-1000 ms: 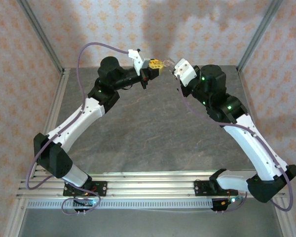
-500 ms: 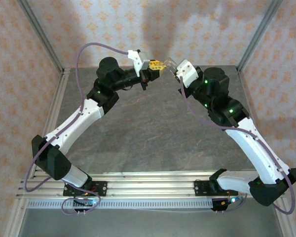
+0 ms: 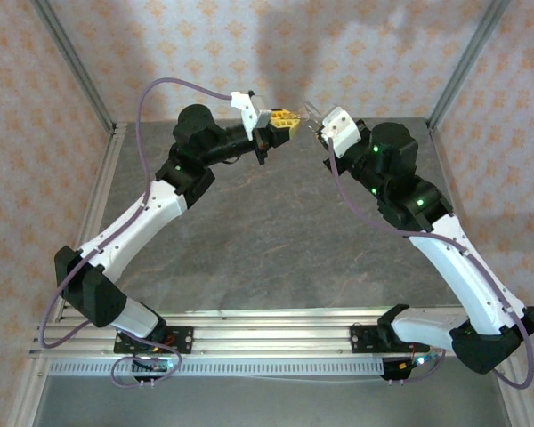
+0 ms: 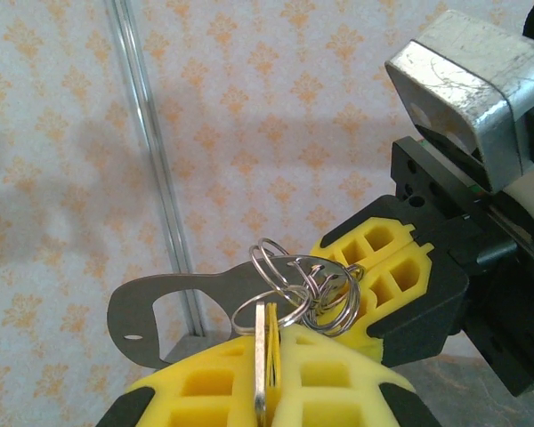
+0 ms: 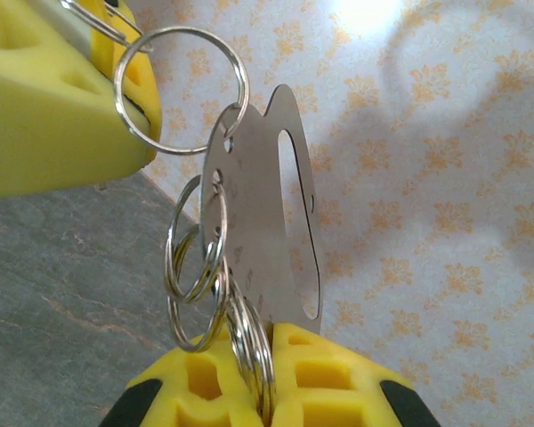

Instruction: Put the keys on the keyring

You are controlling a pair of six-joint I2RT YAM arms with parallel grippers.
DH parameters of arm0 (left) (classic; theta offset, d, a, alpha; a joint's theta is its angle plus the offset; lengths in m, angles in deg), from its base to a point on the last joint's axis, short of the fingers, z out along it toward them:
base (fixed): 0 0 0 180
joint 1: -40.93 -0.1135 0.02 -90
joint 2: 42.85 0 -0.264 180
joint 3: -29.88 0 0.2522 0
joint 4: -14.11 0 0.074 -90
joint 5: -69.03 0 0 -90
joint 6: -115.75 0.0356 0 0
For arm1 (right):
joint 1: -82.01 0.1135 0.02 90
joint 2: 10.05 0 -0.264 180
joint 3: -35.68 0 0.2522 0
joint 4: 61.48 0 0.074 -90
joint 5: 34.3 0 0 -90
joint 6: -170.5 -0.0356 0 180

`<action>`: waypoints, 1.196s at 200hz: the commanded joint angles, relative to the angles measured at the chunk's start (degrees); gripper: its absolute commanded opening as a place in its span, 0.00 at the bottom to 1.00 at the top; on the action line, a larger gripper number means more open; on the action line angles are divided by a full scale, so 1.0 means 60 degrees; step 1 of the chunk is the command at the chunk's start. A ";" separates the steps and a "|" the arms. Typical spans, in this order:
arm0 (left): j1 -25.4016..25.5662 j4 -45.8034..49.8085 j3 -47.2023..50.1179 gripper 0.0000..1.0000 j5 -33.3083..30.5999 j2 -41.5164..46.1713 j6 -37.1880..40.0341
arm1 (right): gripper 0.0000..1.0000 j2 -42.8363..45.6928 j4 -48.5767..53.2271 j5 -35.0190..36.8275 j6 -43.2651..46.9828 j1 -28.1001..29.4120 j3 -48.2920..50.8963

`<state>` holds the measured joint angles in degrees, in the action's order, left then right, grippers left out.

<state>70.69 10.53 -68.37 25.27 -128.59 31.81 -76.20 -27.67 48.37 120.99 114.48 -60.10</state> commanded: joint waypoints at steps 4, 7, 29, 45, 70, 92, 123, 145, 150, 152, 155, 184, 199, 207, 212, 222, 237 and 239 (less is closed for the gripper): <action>-0.0081 -0.0796 -0.0183 0.00 -0.0385 0.0622 0.0088 | 0.00 0.0332 -0.0354 0.0907 -0.0493 -0.0211 0.0116; -0.0071 -0.0835 -0.0173 0.00 -0.0406 0.0618 0.0088 | 0.00 0.0332 -0.0354 0.0901 -0.0499 -0.0204 0.0130; -0.0045 -0.1041 -0.0143 0.00 -0.0601 0.0648 0.0031 | 0.00 0.0324 -0.0325 0.0902 -0.0508 -0.0211 0.0160; -0.0041 -0.1244 -0.0084 0.00 -0.0689 0.0665 -0.0027 | 0.00 0.0319 -0.0325 0.0929 -0.0508 -0.0211 0.0179; -0.0023 -0.1347 -0.0076 0.00 -0.0631 0.0735 -0.0073 | 0.00 0.0323 -0.0325 0.0933 -0.0508 -0.0211 0.0218; 0.0039 -0.1401 -0.0054 0.00 -0.0589 0.0826 -0.0060 | 0.00 0.0305 -0.0339 0.0915 -0.0508 -0.0211 0.0208; 0.0177 -0.1289 -0.0142 0.00 -0.0316 0.0913 0.0076 | 0.00 0.0262 -0.0379 0.0827 -0.0578 -0.0211 0.0208; 0.0280 -0.1113 -0.0184 0.00 -0.0049 0.0973 0.0226 | 0.00 0.0228 -0.0413 0.0769 -0.0632 -0.0211 0.0221; 0.0304 -0.1070 -0.0194 0.00 0.0038 0.0985 0.0254 | 0.00 0.0204 -0.0437 0.0755 -0.0640 -0.0211 0.0195; 0.0311 -0.1047 -0.0199 0.00 0.0082 0.0984 0.0269 | 0.00 0.0201 -0.0433 0.0743 -0.0636 -0.0211 0.0197; 0.0332 -0.1022 -0.0212 0.00 0.0139 0.0988 0.0284 | 0.00 0.0189 -0.0432 0.0739 -0.0652 -0.0211 0.0183; 0.0491 -0.0480 -0.0331 0.00 0.0477 0.0981 0.0581 | 0.00 0.0127 -0.0464 0.0637 -0.0740 -0.0212 0.0131; 0.0555 -0.0244 -0.0412 0.00 0.0624 0.0887 0.0601 | 0.00 0.0134 -0.0536 0.0580 -0.0783 -0.0211 0.0126; 0.0602 -0.0166 -0.0421 0.00 0.0643 0.0819 0.0586 | 0.00 0.0135 -0.0559 0.0542 -0.0817 -0.0211 0.0108; 0.0629 -0.0144 -0.0400 0.00 0.0622 0.0780 0.0573 | 0.00 0.0132 -0.0581 0.0521 -0.0840 -0.0211 0.0098; 0.0665 -0.0191 -0.0314 0.00 0.0513 0.0718 0.0531 | 0.00 0.0142 -0.0641 0.0523 -0.0901 -0.0210 0.0086; 0.0680 -0.0351 -0.0163 0.00 0.0392 0.0629 0.0348 | 0.00 0.0170 -0.0693 0.0556 -0.1001 -0.0211 0.0037; 0.0691 -0.0362 -0.0148 0.00 0.0357 0.0624 0.0336 | 0.00 0.0170 -0.0702 0.0569 -0.1005 -0.0208 0.0033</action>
<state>74.10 11.66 -68.26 25.29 -127.32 33.76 -76.07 -29.77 47.28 118.24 114.48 -59.38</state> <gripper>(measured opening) 0.063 0.047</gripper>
